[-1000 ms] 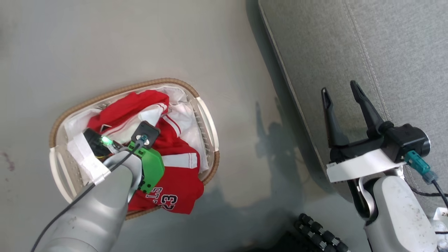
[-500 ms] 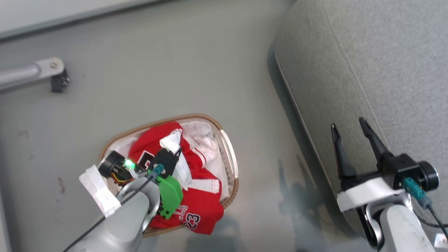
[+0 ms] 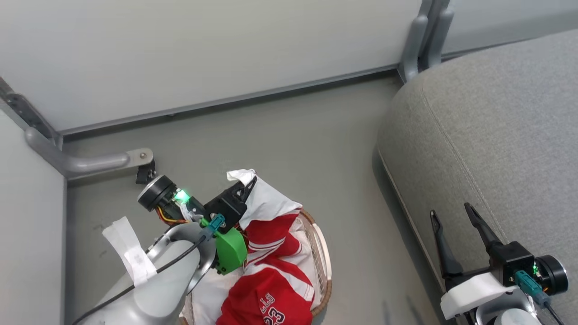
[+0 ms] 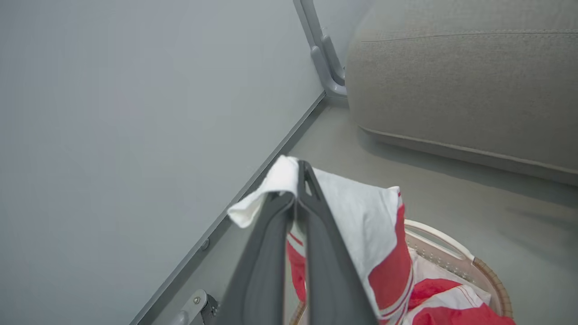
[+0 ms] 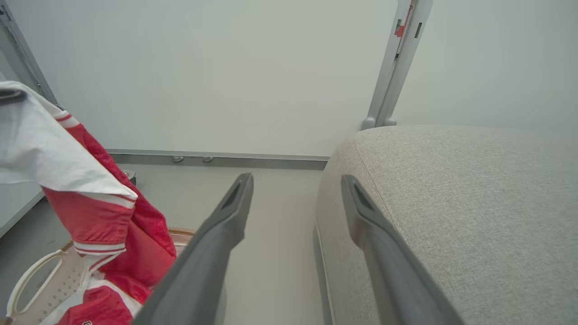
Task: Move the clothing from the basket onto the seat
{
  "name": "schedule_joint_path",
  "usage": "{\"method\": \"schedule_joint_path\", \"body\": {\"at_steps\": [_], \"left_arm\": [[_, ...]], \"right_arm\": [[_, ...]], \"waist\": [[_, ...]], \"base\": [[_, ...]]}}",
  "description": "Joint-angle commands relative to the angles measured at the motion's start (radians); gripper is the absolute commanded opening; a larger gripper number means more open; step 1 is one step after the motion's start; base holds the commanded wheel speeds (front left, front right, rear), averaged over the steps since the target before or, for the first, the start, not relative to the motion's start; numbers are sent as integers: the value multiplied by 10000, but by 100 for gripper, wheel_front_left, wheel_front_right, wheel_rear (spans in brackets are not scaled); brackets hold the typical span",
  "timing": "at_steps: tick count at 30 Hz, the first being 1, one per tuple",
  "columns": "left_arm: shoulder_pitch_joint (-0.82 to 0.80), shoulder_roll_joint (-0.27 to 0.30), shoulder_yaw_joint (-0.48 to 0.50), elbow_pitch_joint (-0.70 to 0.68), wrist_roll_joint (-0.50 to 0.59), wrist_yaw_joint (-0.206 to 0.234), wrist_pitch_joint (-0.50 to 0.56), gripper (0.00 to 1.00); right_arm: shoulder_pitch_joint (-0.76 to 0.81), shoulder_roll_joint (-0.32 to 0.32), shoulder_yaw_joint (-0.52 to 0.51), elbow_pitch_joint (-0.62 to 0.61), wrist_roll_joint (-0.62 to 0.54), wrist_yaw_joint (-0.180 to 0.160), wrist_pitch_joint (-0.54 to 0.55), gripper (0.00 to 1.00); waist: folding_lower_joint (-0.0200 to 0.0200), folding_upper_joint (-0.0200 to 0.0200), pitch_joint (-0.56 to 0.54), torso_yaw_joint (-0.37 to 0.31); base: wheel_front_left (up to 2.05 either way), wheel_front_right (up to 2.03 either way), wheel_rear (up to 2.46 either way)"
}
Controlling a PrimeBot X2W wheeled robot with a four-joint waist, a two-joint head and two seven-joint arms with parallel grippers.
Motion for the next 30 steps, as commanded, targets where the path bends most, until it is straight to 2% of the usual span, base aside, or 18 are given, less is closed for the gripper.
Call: {"method": "schedule_joint_path", "body": {"at_steps": [1,13,21,30], "left_arm": [[-323,137,-54,-308,242,39,-39,0],[-2185,344,-91,-1290,811,127,6,0],[-3323,361,24,-1180,756,78,172,0],[-4171,118,-192,-853,653,29,272,0]], "right_arm": [[264,-37,-10,9,-60,-7,-49,100],[490,-37,160,-19,-60,-7,-49,100],[240,-35,439,-10,-33,-7,-49,100],[-62,-35,933,15,55,-7,-49,100]], "waist": [[1,0,-1191,524],[1,0,-1758,544],[1,0,-1880,418],[1,0,-1937,447]], "base": [[0,0,0],[0,0,0],[0,0,0],[0,0,0]]}}
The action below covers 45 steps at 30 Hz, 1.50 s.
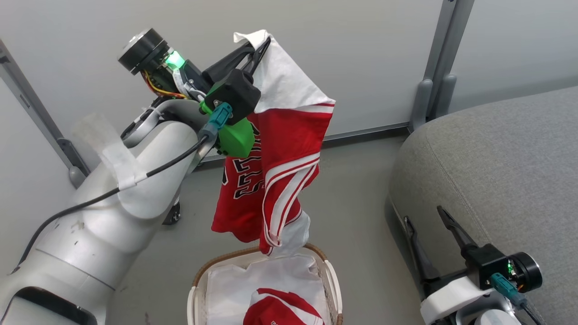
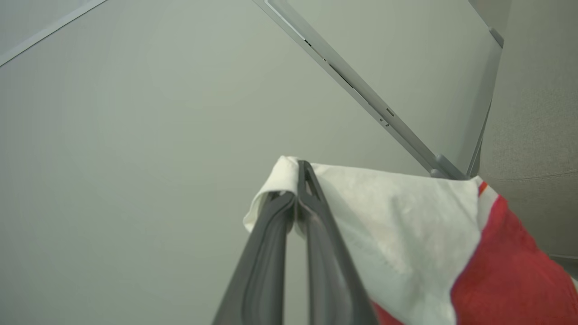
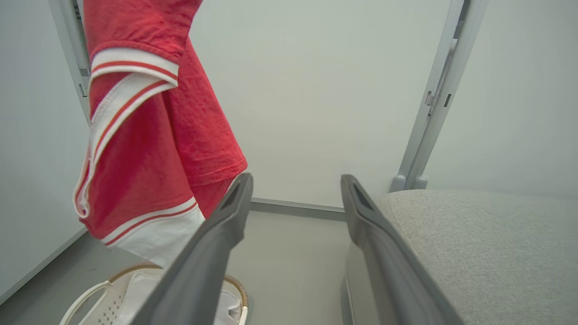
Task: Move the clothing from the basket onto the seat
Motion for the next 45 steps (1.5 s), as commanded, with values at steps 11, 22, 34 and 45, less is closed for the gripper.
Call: {"method": "schedule_joint_path", "body": {"at_steps": [11,22,34,45], "left_arm": [[-952,-547,-428,88,-228,-51,-58,0],[-1392,-1276,-1049,52,-444,-67,-144,0],[-1044,-1566,-1461,-360,-1041,-56,-209,0],[172,-1116,-1104,85,-1796,282,-256,0]], "right_arm": [[-1372,-36,2014,798,1313,-7,-49,100],[-2745,-36,3338,2241,2401,-7,-49,100],[-3736,-36,3141,2891,2510,-7,-49,7],[-3531,-35,2703,2623,2312,-7,-49,0]], "waist": [[1,0,37,262],[1,0,-20,816],[1,0,-54,1232],[1,0,-14,1035]], "base": [[0,0,0],[0,0,0],[0,0,0],[0,0,0]]}}
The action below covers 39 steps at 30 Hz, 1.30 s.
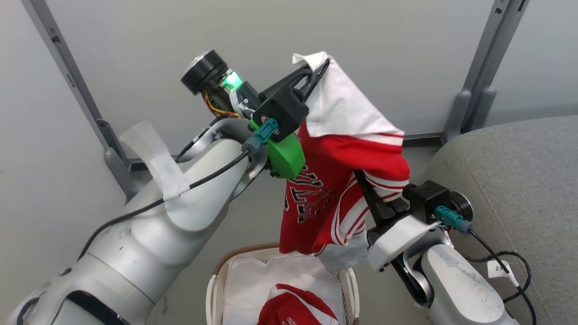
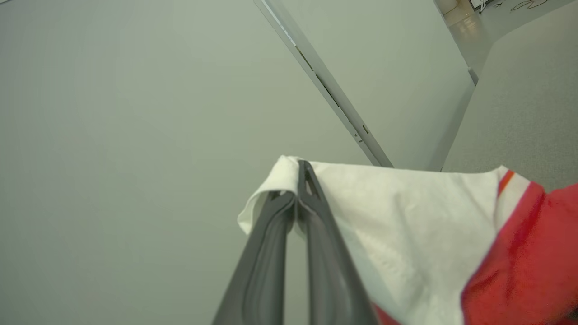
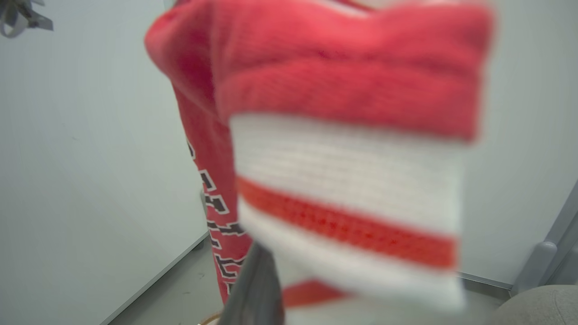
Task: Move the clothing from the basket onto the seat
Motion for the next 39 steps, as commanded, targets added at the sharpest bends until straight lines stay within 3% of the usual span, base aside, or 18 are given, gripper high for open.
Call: {"method": "schedule_joint_path", "body": {"at_steps": [1,8,11,13,14,28,39], "left_arm": [[338,60,91,76,-158,80,-59,0],[1801,207,689,137,-1011,238,-76,0],[2641,190,1077,-74,-1327,292,-77,41],[3183,104,1344,-133,-1595,249,-75,93],[3401,79,1481,-207,-1627,248,-75,100],[6302,-335,2785,-724,-1560,39,-69,100],[7612,-467,3738,-1073,-1069,-113,-70,100]], "right_arm": [[124,-38,-86,-85,-96,-7,-49,0],[248,-37,-440,-377,-324,-7,-49,0],[326,-35,-560,-456,-408,-7,-49,0],[355,-37,-655,-479,-476,-7,-49,0],[349,-38,-724,-506,-514,-7,-49,0],[340,-35,-1472,-911,-1015,-7,-51,0],[405,-37,-1863,-1052,-1338,-7,-49,0]], "waist": [[0,0,14,-69],[0,0,70,-230],[0,0,117,-250],[0,0,147,-258],[0,0,164,-261],[0,0,282,-290],[0,0,386,-486]], "base": [[0,0,0],[0,0,0],[0,0,0],[0,0,0],[0,0,0],[0,0,0],[0,0,0]]}}
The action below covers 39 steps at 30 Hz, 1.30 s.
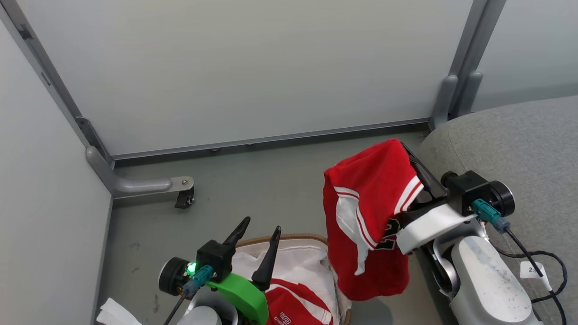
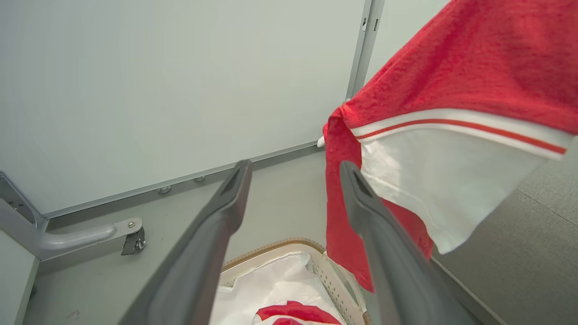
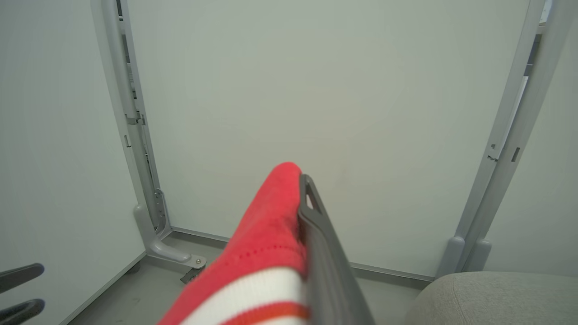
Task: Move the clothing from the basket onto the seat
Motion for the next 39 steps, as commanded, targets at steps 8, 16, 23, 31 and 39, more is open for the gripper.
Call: {"method": "schedule_joint_path", "body": {"at_steps": [8,16,23,31,39], "left_arm": [[545,-120,694,-416,416,-93,-9,100],[690,-236,941,-818,774,-149,-9,100],[217,-287,773,-1013,943,-202,-9,100],[-279,-291,462,-1015,1087,-231,-9,100],[-743,-240,97,-1048,1308,-251,-9,100]], "right_arm": [[-299,-34,-862,-201,-431,-8,-49,0],[-527,-36,-1167,-325,-1299,-8,-49,0],[-866,-33,-1430,-485,-1474,-8,-51,0],[-1215,-24,-1586,-554,-1472,-8,-49,0],[-1766,-37,-2149,-698,-1444,-8,-51,0]], "waist": [[0,0,209,-692],[0,0,550,-2103],[0,0,1244,-3312],[0,0,1929,-4145],[0,0,2690,-4031]], "base": [[0,0,0],[0,0,0],[0,0,0],[0,0,0],[0,0,0]]}}
